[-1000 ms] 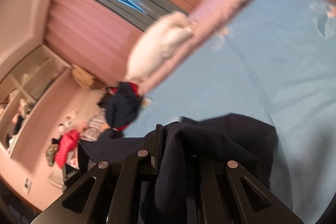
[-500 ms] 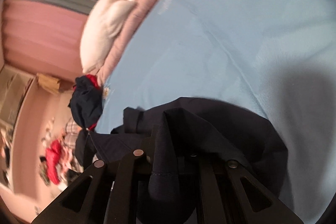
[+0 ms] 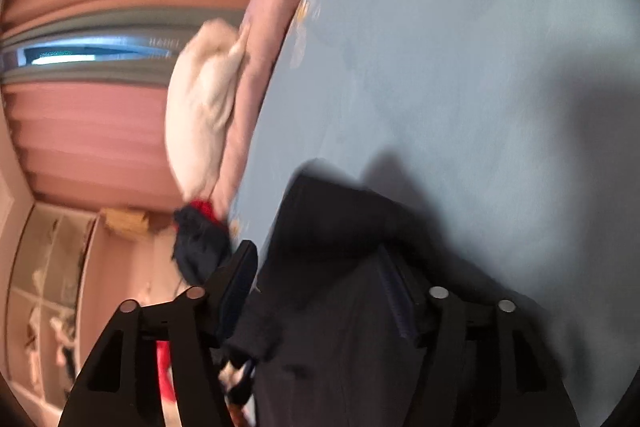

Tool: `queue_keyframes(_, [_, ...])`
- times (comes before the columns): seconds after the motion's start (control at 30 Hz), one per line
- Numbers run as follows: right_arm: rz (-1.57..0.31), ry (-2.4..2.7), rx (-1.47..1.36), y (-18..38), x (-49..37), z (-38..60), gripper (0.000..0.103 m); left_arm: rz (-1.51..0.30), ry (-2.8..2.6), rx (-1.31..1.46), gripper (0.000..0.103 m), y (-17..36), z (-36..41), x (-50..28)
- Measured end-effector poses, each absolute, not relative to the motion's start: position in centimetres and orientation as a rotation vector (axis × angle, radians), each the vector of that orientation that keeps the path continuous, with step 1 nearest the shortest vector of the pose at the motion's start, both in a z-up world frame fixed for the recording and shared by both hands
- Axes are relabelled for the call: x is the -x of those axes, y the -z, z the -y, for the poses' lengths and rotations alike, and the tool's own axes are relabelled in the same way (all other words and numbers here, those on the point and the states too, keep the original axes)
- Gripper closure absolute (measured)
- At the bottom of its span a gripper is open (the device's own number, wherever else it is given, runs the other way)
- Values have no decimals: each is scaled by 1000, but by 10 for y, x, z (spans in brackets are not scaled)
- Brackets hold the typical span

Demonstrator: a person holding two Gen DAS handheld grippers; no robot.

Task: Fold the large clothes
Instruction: 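Lower the hem onto the jacket and open both tools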

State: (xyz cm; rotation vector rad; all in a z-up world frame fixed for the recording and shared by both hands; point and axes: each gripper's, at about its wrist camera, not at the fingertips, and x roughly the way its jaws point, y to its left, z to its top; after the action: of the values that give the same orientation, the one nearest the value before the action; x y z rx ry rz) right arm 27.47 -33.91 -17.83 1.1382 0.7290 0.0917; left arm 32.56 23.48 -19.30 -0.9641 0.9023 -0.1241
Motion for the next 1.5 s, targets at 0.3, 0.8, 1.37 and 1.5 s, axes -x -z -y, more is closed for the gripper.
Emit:
queue_keyframes(0.3, [-712, 21, -617, 117, -195, 298, 38, -882, 67, 433, 39, 137, -203, -269])
queue_keyframes(0.8, [-867, 1, -184, 131, -117, 210, 39, -956, 244, 151, 39, 172, -139, -133])
queue_keyframes(1.37, [-835, 128, -156, 135, -81, 200, 33, -941, 204, 483, 25, 172, -198, -53])
queue_keyframes(1.5, [-792, 99, -87, 120, -82, 180, 33, -931, 175, 599, 24, 176, -221, -49])
